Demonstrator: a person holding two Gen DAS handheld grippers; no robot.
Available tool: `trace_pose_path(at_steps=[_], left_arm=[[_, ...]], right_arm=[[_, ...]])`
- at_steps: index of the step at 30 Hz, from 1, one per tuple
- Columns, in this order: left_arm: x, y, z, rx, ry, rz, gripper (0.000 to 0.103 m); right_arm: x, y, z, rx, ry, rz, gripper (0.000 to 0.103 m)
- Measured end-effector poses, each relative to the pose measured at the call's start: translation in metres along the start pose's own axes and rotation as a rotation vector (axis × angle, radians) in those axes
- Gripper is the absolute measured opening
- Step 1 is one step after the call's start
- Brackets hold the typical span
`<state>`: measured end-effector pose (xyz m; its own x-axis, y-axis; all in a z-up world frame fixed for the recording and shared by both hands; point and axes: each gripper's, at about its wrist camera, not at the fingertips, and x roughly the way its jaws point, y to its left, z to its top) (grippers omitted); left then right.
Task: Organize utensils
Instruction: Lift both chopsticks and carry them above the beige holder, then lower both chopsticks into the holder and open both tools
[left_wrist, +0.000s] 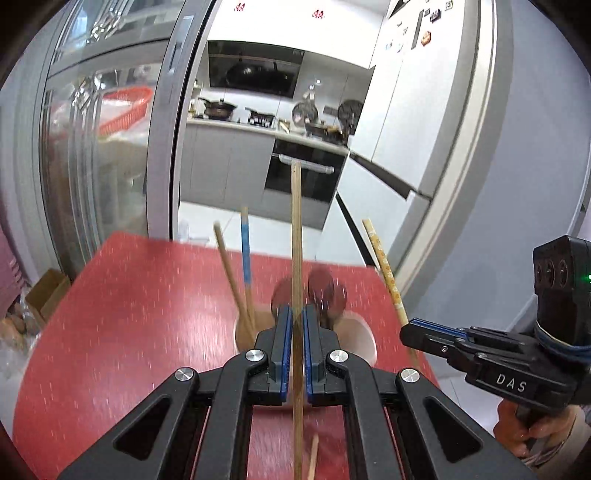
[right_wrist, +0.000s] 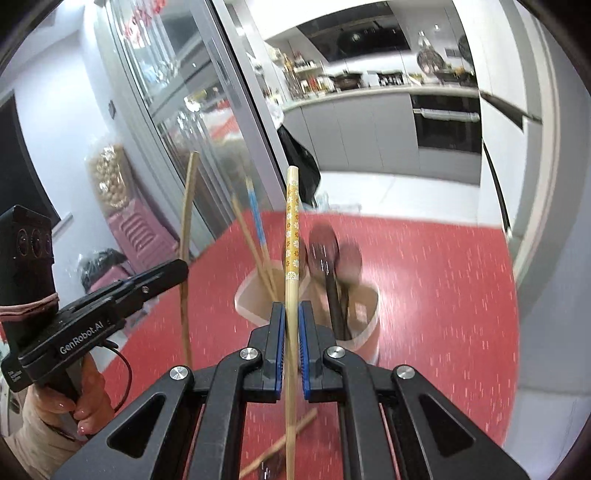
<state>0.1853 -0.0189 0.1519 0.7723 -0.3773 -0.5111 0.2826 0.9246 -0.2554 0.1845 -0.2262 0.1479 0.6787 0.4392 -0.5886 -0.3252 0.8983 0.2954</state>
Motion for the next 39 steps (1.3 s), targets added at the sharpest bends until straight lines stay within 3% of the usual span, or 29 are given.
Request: trace_pose_path(at_steps=[7,16,24,31,39], left_arm=[[0.036,0.003,0.038,0.018,-0.071,0.035,0.032],[0.077,0.014,0.049,-0.012,-0.127,0.093,0.032],[0.09,0.022,0.027,-0.039,-0.173,0.144,0.032],[0.09,0.015,0.001,0.005,-0.168,0.174,0.032],[0.093,0.014,-0.019,0.035,-0.109,0.198,0.032]], right_arm=[[0.03,-0.004,0.04,-0.005,-0.114,-0.001,0.008],[0.069,-0.013,0.057,-0.05,-0.225,-0.075,0.008],[0.086,-0.006,0.035,-0.131,-0.303,-0.143,0.008],[0.088,-0.005,0.009,-0.152,-0.288,-0.167,0.008],[0.085,-0.001,-0.012,-0.176,-0.252,-0.173,0.008]])
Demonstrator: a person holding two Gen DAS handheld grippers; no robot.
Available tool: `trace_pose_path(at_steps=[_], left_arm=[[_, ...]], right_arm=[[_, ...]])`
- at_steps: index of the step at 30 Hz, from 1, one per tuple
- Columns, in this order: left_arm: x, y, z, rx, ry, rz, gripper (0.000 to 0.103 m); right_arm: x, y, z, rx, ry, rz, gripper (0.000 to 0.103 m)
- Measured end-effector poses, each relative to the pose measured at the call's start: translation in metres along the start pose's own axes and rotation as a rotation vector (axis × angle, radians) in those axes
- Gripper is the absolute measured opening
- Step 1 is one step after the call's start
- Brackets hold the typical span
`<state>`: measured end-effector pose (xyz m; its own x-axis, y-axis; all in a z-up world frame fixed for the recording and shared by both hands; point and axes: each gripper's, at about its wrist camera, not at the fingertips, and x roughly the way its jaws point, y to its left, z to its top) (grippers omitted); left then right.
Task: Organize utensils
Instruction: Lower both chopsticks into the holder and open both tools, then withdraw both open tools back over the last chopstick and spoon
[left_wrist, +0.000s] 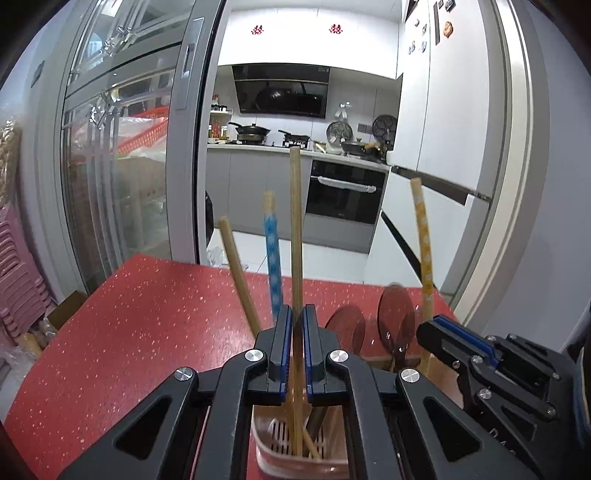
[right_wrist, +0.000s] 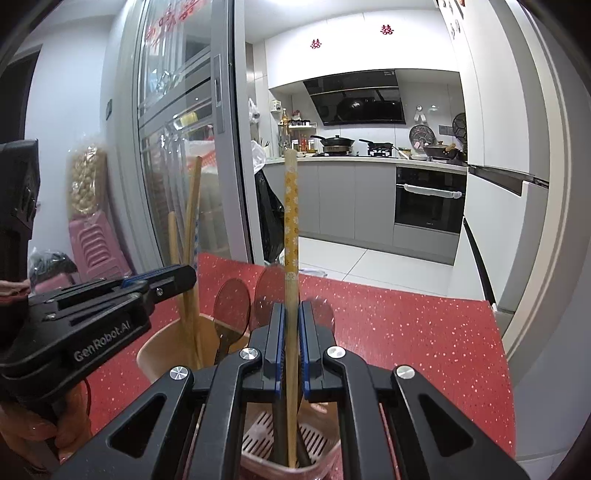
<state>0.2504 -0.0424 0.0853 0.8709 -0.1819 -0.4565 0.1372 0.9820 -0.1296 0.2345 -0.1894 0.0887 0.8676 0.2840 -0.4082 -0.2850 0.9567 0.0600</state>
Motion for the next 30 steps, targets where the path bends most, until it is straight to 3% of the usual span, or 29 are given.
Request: trace_pose_path(at_steps=[12,16,30], left_arm=[[-0.001,0.002,-0.012,0.021,0.09,0.028,0.032],[-0.006,0.004,-0.015,0.016,0.108,0.035,0.032],[-0.041,0.007,-0.047,0.037,0.199,0.07,0.032]], right_arm=[[0.009,-0.012,-0.004,0.067,0.104,0.015,0.009],[0.005,-0.018,-0.001,0.101,0.117,0.032,0.03],[-0.055,-0.007,-0.013,0.165,0.14,0.07,0.052]])
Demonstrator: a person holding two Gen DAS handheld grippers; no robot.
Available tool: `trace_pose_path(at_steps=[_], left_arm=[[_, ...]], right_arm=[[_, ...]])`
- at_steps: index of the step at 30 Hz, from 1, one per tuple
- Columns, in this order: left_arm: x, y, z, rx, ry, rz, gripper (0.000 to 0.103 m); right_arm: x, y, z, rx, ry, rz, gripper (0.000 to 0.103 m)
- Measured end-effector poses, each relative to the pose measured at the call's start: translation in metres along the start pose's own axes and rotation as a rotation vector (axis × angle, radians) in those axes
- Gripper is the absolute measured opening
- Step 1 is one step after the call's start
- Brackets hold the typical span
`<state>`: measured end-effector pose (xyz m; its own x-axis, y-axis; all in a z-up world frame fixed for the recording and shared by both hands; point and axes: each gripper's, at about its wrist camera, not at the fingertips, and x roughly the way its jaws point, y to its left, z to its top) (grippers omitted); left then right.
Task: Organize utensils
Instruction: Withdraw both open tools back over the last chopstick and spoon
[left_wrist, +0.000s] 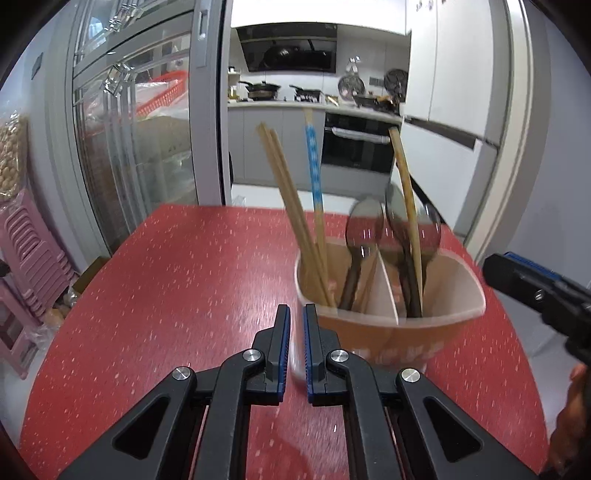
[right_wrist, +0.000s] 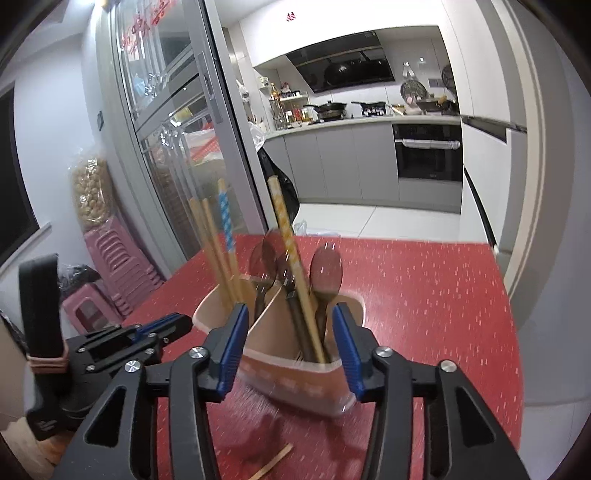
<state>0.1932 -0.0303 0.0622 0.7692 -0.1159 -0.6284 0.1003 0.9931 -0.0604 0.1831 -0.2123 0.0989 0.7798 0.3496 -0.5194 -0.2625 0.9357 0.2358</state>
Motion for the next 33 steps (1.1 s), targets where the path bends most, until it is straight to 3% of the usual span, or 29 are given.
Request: trace_pose_path(at_steps=[4,17,25,26,27,28,29,33], left_arm=[[-0.007,-0.002,-0.02,0.012,0.044,-0.003,0.032],[-0.023,0.004,-0.07,-0.004,0.131,-0.014,0.032],[-0.026,0.013,-0.095,-0.038,0.168,-0.01,0.032],[-0.027,0.015,-0.097,-0.042,0.17,-0.011,0.036],[-0.027,0.016,-0.099,-0.045,0.172,-0.01,0.052],[-0.028,0.018,-0.101,-0.049,0.177,-0.004,0.103],[-0.029,0.021,-0.102,-0.057,0.143,0.011,0.103],[-0.02,0.027,-0.102,-0.03,0.15,0.021,0.103]], right_arm=[[-0.01,0.008,-0.017,0.014,0.047,0.001,0.057],[-0.017,0.011,-0.087,0.094,0.248,-0.054,0.057],[-0.018,0.015,-0.106,0.13,0.316,-0.069,0.058],[-0.019,0.016,-0.108,0.131,0.32,-0.073,0.058],[-0.019,0.016,-0.11,0.132,0.322,-0.075,0.059],[-0.02,0.017,-0.112,0.135,0.326,-0.077,0.059],[-0.021,0.017,-0.113,0.138,0.33,-0.078,0.059],[-0.021,0.018,-0.12,0.151,0.357,-0.086,0.062]])
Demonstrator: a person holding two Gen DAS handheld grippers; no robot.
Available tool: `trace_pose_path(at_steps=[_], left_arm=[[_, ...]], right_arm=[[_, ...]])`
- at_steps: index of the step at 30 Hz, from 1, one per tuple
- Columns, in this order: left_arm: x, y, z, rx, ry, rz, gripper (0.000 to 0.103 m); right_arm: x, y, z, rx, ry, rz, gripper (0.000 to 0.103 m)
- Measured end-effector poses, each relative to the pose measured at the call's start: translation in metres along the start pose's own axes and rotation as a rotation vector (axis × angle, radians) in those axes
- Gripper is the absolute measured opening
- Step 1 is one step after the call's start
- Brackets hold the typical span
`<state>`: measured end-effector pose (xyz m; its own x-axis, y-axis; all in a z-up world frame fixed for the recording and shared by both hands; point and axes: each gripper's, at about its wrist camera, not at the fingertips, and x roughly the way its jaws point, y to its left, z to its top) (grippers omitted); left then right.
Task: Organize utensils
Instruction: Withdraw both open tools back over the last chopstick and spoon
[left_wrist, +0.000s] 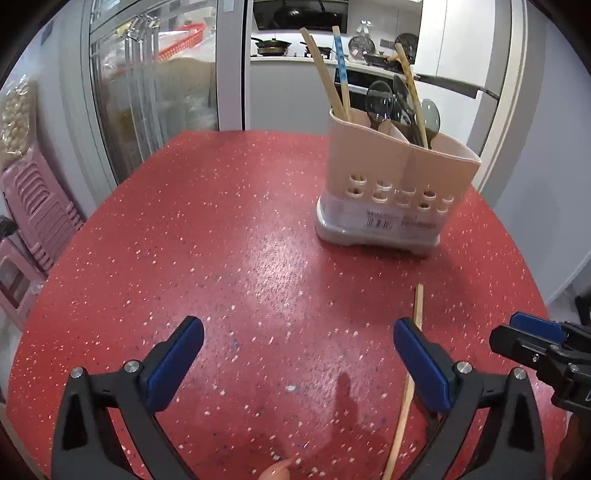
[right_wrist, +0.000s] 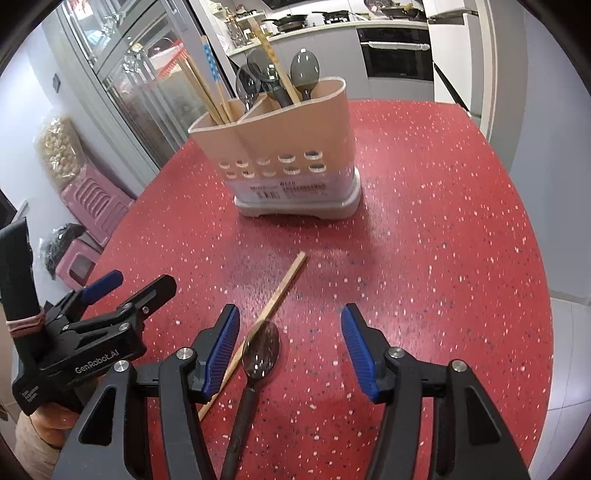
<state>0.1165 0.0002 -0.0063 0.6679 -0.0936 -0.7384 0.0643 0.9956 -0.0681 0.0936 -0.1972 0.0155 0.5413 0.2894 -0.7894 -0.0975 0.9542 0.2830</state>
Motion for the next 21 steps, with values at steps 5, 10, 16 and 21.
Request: trace_pose_path(at_steps=[5,10,16,21], left_arm=[[0.016,0.012,-0.003,-0.012,0.034,0.023,0.103],[0.024,0.029,-0.012,-0.02,0.057,0.037,0.103],[0.024,0.043,-0.025,-0.031,0.09,0.018,0.103],[0.019,0.041,-0.033,-0.004,0.099,0.027,0.103]], right_arm=[[0.011,0.005,-0.015,0.0,0.079,-0.027,0.062],[0.025,0.018,-0.035,-0.048,0.17,-0.06,0.062],[0.039,0.038,-0.046,-0.111,0.232,-0.116,0.062],[0.045,0.046,-0.047,-0.137,0.239,-0.17,0.062]])
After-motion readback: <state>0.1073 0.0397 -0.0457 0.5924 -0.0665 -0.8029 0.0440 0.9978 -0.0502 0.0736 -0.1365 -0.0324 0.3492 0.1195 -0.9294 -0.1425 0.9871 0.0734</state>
